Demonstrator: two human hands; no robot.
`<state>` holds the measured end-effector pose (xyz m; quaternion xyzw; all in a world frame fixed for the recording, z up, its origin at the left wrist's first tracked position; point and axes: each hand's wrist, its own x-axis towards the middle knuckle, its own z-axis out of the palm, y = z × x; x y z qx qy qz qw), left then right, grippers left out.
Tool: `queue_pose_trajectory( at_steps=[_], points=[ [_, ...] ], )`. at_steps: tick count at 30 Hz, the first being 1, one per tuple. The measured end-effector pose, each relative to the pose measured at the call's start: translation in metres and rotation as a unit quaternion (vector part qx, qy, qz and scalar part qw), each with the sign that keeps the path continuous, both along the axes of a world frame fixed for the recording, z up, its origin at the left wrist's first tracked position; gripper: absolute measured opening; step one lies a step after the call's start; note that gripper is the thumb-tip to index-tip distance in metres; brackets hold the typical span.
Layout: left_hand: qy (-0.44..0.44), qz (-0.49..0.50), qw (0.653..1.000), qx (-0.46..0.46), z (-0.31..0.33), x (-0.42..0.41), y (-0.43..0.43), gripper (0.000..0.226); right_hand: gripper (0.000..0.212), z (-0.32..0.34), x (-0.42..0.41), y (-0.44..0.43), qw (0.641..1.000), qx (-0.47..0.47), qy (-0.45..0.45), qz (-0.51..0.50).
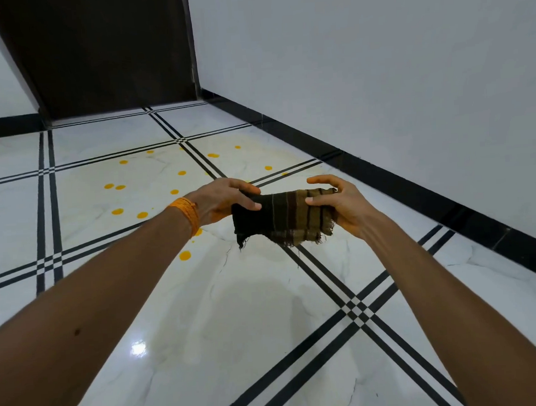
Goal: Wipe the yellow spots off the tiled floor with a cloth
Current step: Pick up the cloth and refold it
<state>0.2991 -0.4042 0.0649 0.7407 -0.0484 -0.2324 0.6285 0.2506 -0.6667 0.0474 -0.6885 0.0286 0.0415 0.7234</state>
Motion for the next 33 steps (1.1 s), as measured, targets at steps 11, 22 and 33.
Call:
queue_pose_trajectory(
  at_steps=[11,22,33],
  points=[
    [-0.178,0.040,0.975,0.123,-0.007,-0.006,-0.011,0.016,0.024,0.015,0.003,0.000,0.975,-0.216,-0.043,0.012],
    [-0.208,-0.006,0.958,0.197,0.000,-0.013,-0.016,0.018,0.008,0.024,-0.001,0.006,0.965,-0.237,-0.109,0.020],
    [-0.049,-0.174,0.982,0.056,0.008,-0.031,-0.039,0.041,0.035,0.056,-0.003,0.012,0.970,-0.192,-0.134,0.071]
  ],
)
